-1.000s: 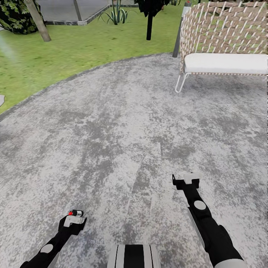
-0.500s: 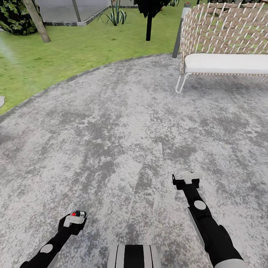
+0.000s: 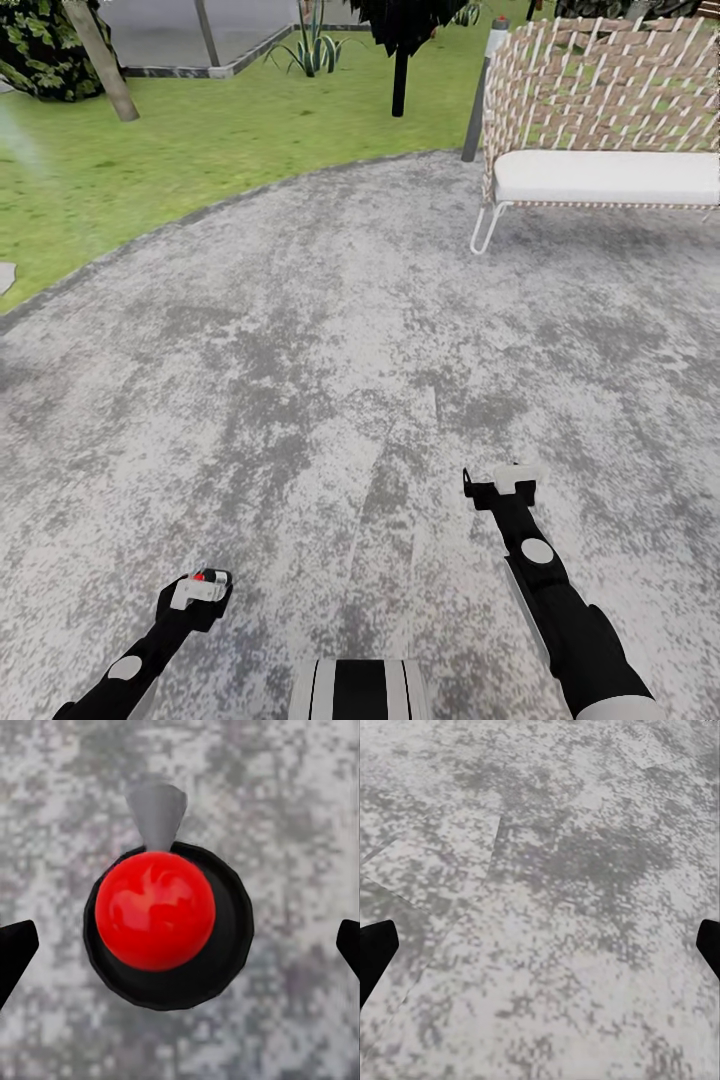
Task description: Pick up the pesticide atomizer in the garden and spray insectifuge to fully cover both potted plants in the garden.
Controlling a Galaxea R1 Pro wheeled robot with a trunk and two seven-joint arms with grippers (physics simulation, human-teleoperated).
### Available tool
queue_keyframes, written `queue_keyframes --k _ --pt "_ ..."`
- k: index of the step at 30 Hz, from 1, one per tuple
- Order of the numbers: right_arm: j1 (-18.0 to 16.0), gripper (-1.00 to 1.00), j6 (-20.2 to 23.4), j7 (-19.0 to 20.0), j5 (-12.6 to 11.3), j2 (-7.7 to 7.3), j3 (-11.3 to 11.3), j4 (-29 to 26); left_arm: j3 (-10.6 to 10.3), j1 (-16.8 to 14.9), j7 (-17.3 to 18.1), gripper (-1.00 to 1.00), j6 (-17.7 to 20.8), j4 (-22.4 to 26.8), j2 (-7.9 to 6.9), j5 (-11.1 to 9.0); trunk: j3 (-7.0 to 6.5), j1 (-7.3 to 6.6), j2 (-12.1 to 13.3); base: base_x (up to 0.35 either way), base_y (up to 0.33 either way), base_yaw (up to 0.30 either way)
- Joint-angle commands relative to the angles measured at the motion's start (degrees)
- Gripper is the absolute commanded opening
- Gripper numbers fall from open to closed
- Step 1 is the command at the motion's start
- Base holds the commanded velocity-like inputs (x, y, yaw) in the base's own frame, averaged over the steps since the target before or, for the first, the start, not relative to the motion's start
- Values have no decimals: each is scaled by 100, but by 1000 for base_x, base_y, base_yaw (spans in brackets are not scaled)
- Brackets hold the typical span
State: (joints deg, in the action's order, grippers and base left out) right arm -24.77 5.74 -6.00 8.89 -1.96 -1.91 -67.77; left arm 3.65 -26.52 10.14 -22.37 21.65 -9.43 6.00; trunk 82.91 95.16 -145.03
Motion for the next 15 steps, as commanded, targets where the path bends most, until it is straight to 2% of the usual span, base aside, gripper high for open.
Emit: queue_keyframes --k 1,15 --pt "-1 100 50 -42 60 -6 -20 -8 40 -2 24 100 -22 -3 3 59 -6 -1 -1 0 0 0" --pt "-1 100 50 -42 60 -6 -20 -8 40 -2 24 100 -22 -3 3 59 -105 -1 -1 -47 0 0"
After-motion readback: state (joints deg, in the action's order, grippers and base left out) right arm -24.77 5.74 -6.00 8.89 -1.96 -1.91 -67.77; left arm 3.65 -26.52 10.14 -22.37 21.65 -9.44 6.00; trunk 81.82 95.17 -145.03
